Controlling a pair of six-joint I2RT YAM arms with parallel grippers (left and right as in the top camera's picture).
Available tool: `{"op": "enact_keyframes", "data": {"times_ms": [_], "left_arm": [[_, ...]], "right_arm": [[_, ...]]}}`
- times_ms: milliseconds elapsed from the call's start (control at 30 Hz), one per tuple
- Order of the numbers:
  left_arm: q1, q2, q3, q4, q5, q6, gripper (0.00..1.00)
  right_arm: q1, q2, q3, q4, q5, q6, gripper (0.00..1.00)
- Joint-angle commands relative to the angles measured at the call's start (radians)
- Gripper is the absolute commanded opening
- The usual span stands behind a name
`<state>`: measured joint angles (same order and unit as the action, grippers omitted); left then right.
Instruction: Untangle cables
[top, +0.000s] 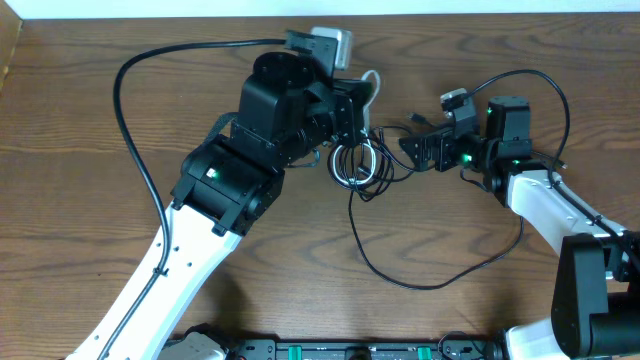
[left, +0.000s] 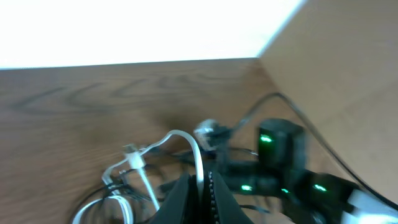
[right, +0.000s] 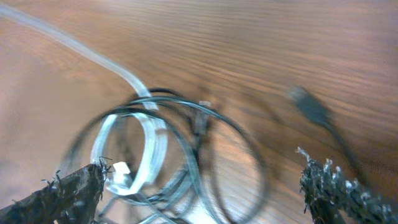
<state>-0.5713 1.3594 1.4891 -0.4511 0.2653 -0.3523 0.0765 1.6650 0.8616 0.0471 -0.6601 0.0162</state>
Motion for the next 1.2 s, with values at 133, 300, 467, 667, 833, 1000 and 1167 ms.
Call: {"op": "enact_keyframes", "data": {"times_ms": [133,300,467,667,833,1000,1167], "left_arm": [[0.003,-0.004,0.028,0.039,0.245,-0.017,0.07],[0.003,-0.004,0.028,0.066,0.366,-0.074,0.07],[0.003,-0.004,0.028,0.106,0.469,-0.126,0.08],[0.003,-0.006,0.028,0.138,0.566,-0.144,0.07],[0.003,-0.026,0.028,0.154,0.618,-0.144,0.08],[0.003,-0.049,0.028,0.154,0.618,-0.144,0.07],[0.003,-0.083,0.028,0.145,0.618,-0.144,0.07]], "right_arm": [[0.010,-0.002,-0.006,0.014,-0.214,-0.056,0.99],[0.029,-0.002,-0.006,0.021,-0.214,-0.059,0.99],[0.060,-0.002,-0.006,0.024,-0.214,-0.092,0.99],[0.092,-0.002,-0.006,0.029,-0.212,-0.127,0.99],[0.130,-0.002,-0.006,0.051,-0.073,-0.126,0.99],[0.194,-0.002,-0.006,0.137,0.083,-0.125,0.99],[0.273,0.001,-0.006,0.244,0.261,-0.118,0.96]]}}
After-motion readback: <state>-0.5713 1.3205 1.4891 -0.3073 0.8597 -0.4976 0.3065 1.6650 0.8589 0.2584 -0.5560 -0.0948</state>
